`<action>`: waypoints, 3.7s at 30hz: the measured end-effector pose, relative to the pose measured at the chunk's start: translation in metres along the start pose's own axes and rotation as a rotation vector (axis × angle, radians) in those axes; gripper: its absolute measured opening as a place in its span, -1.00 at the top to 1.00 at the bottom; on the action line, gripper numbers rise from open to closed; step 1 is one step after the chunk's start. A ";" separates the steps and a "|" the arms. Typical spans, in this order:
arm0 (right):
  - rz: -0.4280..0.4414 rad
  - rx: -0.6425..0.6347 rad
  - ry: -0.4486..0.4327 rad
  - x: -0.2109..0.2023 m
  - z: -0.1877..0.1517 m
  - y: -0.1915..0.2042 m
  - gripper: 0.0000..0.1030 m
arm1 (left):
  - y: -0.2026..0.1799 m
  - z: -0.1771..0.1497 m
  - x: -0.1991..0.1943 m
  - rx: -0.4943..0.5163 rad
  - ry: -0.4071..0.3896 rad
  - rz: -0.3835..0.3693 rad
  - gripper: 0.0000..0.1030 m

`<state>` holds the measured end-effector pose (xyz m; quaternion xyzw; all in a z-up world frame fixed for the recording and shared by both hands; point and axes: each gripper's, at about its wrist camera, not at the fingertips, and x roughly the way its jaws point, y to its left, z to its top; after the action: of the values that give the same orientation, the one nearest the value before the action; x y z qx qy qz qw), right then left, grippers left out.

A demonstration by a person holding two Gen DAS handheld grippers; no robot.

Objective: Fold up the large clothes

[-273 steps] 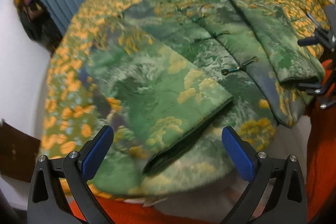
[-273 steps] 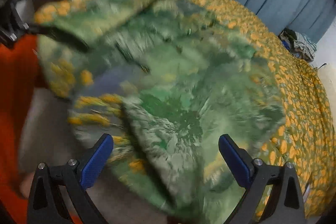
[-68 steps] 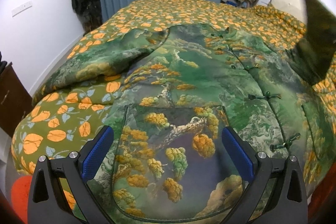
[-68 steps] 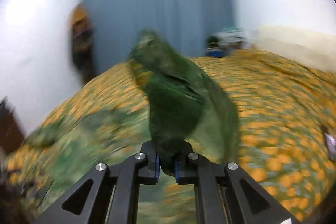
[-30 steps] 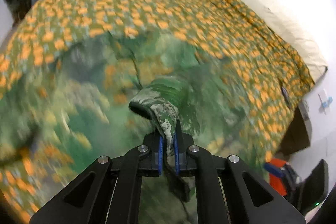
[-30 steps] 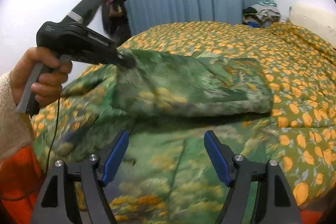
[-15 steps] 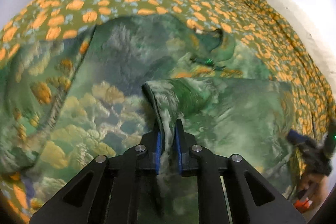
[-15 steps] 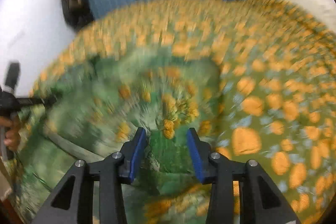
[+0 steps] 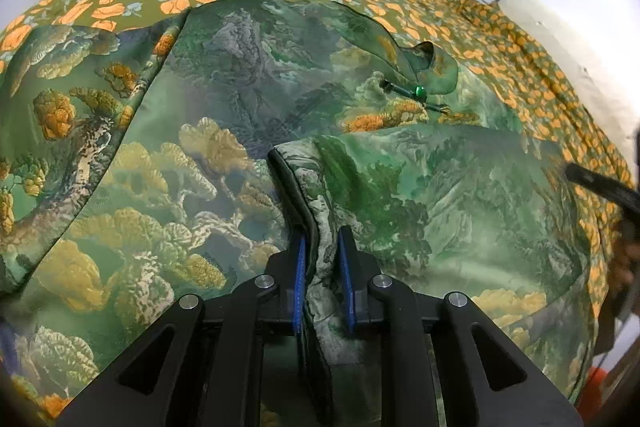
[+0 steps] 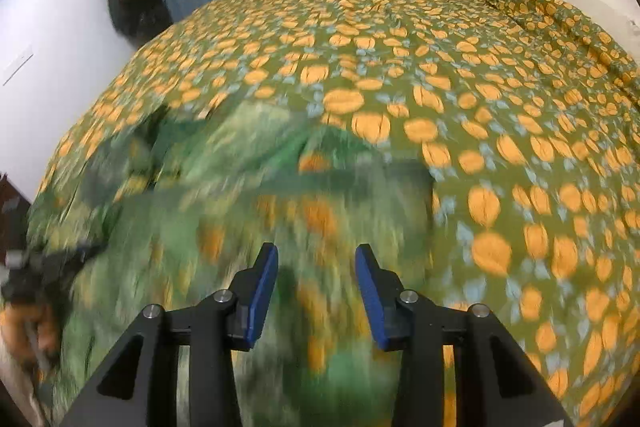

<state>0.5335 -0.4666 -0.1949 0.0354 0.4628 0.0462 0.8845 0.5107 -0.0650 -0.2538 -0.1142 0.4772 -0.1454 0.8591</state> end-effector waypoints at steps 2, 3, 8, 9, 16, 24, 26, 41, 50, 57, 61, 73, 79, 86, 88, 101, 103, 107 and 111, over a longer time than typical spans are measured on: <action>-0.023 0.040 0.063 0.036 0.000 -0.006 0.22 | -0.001 0.001 0.001 0.004 -0.002 0.003 0.68; -0.012 0.067 0.106 0.053 -0.003 -0.011 0.22 | -0.002 0.001 0.001 0.009 -0.004 0.007 0.68; -0.022 0.080 0.077 0.051 -0.010 -0.009 0.22 | -0.001 -0.002 0.002 0.017 -0.011 0.012 0.67; -0.030 0.066 0.072 0.042 -0.016 -0.005 0.22 | -0.001 -0.002 0.002 0.016 -0.011 0.009 0.67; 0.014 -0.098 0.042 -0.026 -0.072 0.034 0.20 | -0.003 -0.002 0.003 0.019 -0.012 0.015 0.67; -0.024 -0.098 0.079 -0.005 -0.098 0.041 0.20 | -0.015 0.002 -0.001 0.067 0.002 0.080 0.66; -0.043 -0.089 0.071 -0.012 -0.095 0.043 0.20 | -0.021 0.002 -0.012 0.096 0.000 0.119 0.44; -0.031 -0.089 -0.209 -0.170 -0.206 0.113 -0.66 | 0.002 -0.098 -0.158 0.156 0.006 0.173 -0.74; 0.023 -0.245 -0.212 -0.167 -0.228 0.169 -0.66 | 0.077 -0.119 -0.194 -0.048 -0.073 0.316 -0.76; 0.024 -0.223 -0.248 -0.167 -0.228 0.178 -0.66 | 0.104 -0.142 -0.192 -0.128 -0.066 0.328 -0.77; 0.008 -0.244 -0.235 -0.160 -0.232 0.181 -0.66 | 0.122 -0.140 -0.204 -0.182 -0.095 0.312 -0.77; -0.018 -0.316 -0.260 -0.155 -0.236 0.191 -0.66 | 0.269 -0.094 -0.229 -0.688 -0.250 0.187 -0.94; -0.025 -0.348 -0.253 -0.151 -0.238 0.198 -0.66 | 0.353 -0.096 -0.193 -1.031 -0.270 0.064 -0.91; -0.017 -0.353 -0.232 -0.144 -0.239 0.200 -0.66 | 0.377 -0.090 -0.194 -1.161 -0.362 0.083 -0.44; -0.012 -0.348 -0.230 -0.143 -0.238 0.199 -0.66 | 0.380 -0.089 -0.192 -1.142 -0.325 0.124 0.55; 0.019 -0.275 -0.256 -0.152 -0.234 0.183 -0.66 | 0.195 0.040 -0.274 -0.422 -0.464 0.329 0.82; 0.018 -0.266 -0.267 -0.156 -0.234 0.180 -0.66 | 0.139 0.056 -0.275 -0.240 -0.484 0.333 0.82; 0.015 -0.243 -0.289 -0.163 -0.232 0.170 -0.66 | 0.021 0.062 -0.248 0.135 -0.484 0.318 0.81; 0.006 -0.211 -0.298 -0.167 -0.231 0.156 -0.66 | -0.064 0.037 -0.186 0.410 -0.406 0.294 0.81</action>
<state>0.2416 -0.3264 -0.1740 -0.0495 0.3189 0.0915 0.9420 0.4400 -0.0560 -0.0672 0.1047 0.2682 -0.0873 0.9537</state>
